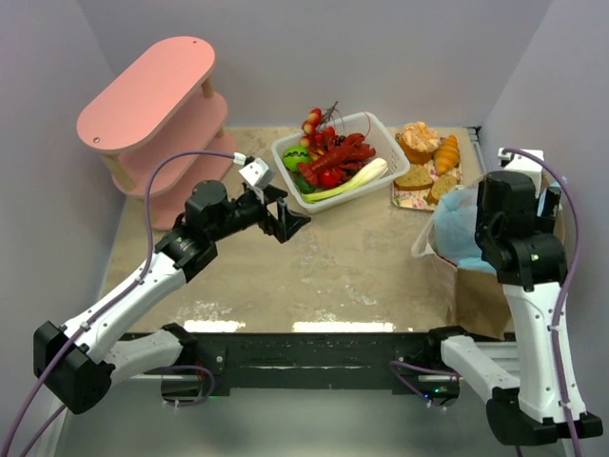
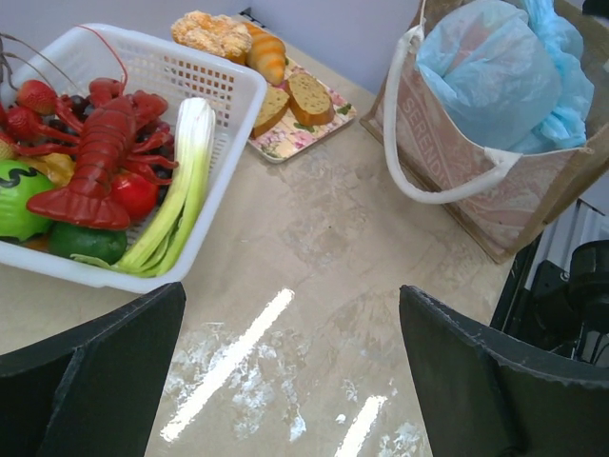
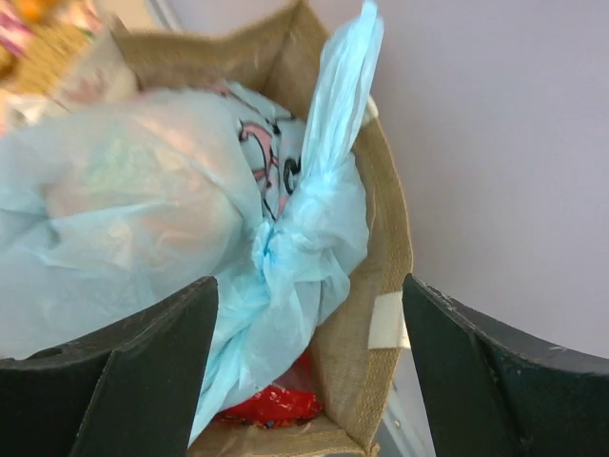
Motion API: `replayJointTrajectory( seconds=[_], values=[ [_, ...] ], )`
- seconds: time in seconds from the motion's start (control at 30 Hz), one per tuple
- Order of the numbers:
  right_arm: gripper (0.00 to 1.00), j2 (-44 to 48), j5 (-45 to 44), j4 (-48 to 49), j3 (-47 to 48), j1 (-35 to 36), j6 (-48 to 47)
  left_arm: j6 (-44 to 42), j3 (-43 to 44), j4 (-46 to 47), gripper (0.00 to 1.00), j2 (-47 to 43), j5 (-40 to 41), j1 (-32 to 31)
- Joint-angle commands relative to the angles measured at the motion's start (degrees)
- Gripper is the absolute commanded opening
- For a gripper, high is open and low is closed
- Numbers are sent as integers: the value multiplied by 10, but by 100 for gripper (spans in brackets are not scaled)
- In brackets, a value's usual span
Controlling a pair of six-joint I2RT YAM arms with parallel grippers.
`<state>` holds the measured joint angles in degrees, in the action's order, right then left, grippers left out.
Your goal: Place the mixed food into the grocery bags and tie them
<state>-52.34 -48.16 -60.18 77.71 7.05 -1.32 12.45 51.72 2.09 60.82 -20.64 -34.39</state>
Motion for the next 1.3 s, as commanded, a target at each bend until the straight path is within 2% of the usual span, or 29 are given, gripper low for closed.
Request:
replayJointTrajectory(
  seconds=[0.0, 0.03, 0.07, 0.1, 0.17, 0.23, 0.43, 0.5, 0.53, 0.6, 0.63, 0.9, 1.0, 1.03, 1.13, 1.27],
  values=[
    [71, 8, 141, -12, 57, -3, -13, -7, -2, 27, 100, 0, -15, -5],
    [68, 10, 172, 1, 52, -3, -13, -6, -3, 27, 100, 0, -15, -6],
    [63, 11, 251, 14, 45, -2, -13, -8, -3, 27, 100, 1, -15, -6],
    [61, 9, 290, 34, 26, -2, -8, -8, -4, 27, 100, 2, -15, -6],
    [53, 5, 355, 66, 1, -2, 9, -8, -3, 26, 100, 4, -14, -7],
    [51, -6, 377, 111, -41, -2, 9, -11, -4, 24, 100, 4, -12, -9],
    [44, -36, 275, 145, -130, -18, 19, -20, -3, 18, 100, -2, -2, -16],
    [26, -44, 210, 140, -144, -47, 23, -21, -3, 18, 100, -4, -1, -17],
    [20, -46, 152, 135, -141, -52, 27, -21, -3, 18, 100, -4, -1, -17],
    [18, -49, 112, 123, -130, -85, 38, -20, -3, 18, 100, -5, -1, -19],
    [19, -50, 85, 125, -134, -94, 37, -20, -3, 18, 100, -6, -1, -21],
    [32, -61, 86, 122, -144, -117, 44, -22, -2, 16, 100, -9, -3, -28],
    [62, -48, 121, 124, -132, -117, 35, -24, -1, 13, 100, -11, 3, -29],
    [75, -43, 133, 119, -124, -117, 34, -27, 0, 12, 100, -11, 6, -29],
    [91, -28, 207, 106, -86, -116, 23, -31, 4, 3, 100, -13, 25, -29],
    [99, -15, 304, 106, -22, -116, 5, -35, 16, -17, 100, -18, 91, -27]
  ],
)
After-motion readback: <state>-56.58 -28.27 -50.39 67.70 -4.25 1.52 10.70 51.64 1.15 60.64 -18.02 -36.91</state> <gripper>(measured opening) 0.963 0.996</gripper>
